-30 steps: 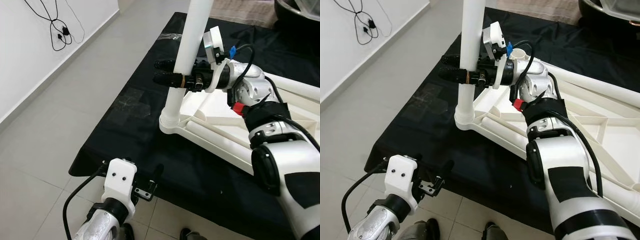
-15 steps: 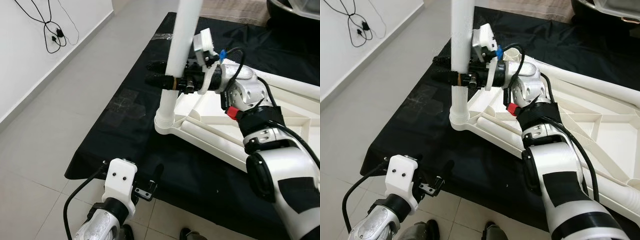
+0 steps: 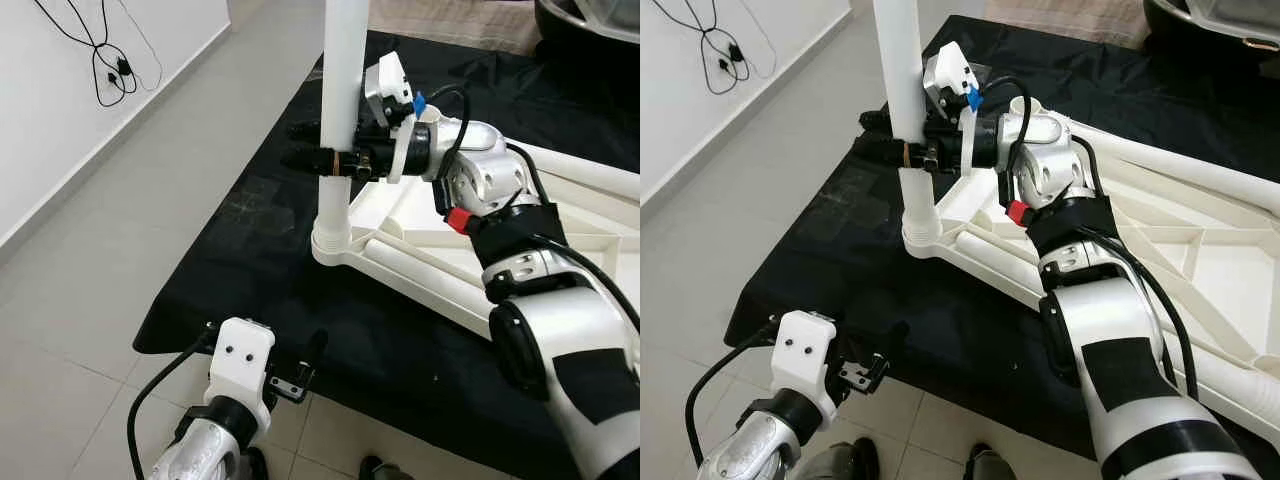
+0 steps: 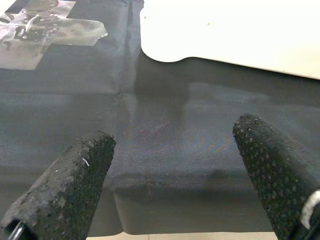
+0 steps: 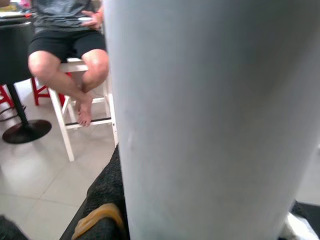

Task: Building children table

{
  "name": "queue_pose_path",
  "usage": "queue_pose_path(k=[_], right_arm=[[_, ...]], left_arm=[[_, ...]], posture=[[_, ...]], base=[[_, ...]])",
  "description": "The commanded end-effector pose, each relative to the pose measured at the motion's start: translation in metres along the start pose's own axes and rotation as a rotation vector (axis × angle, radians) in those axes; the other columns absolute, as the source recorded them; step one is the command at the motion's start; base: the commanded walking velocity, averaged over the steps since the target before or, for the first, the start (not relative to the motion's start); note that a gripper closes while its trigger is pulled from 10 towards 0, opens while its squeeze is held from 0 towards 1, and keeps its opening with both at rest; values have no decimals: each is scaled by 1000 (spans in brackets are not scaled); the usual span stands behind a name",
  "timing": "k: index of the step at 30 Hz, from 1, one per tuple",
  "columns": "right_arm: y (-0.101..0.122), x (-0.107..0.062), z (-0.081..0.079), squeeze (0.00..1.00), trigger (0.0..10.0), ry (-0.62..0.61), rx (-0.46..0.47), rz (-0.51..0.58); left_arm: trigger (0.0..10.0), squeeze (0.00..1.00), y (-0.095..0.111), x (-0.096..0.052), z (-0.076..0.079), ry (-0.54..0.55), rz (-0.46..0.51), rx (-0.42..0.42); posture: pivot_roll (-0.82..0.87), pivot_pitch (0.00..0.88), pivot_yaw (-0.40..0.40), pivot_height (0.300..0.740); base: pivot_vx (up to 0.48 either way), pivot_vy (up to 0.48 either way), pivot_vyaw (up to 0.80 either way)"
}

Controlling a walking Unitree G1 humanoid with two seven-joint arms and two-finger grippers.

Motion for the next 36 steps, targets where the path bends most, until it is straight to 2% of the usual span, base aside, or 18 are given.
queue_pose_path(k=[1,17,20,36], right_arm=[[-18,-1,5,0,10000,-60,45,-62],[-24,-7,9,0,10000,-130,83,-35],[-22,-11,6,0,10000,-88,69,-10],[-33,-11,-4,0,10000,-50,42,-23]], left_arm=[[10000,0,-7,-1,3,-10,-29,-5],[10000,0,-7,-1,3,-12,-28,-5],[10000,0,-7,-1,3,-12,-28,-4],[10000,0,-7,-1,2,-14,-28,-2]], posture=[[95,253,-35,740],[95,244,-32,740],[97,247,-33,740],[96,259,-32,740]], base=[[0,0,0],[0,0,0],[0,0,0],[0,0,0]])
Point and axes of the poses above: a point about 5 cm out from each wrist's last joint towards the gripper, its own x axis pointing out of the wrist towards the gripper, its own y axis along the axis of the wrist's last joint, z = x × y, the point moved 2 cm from there along x, pointing out of the wrist towards the gripper, and after that the axes turned 9 degrees about x, right-handed, at the moved point
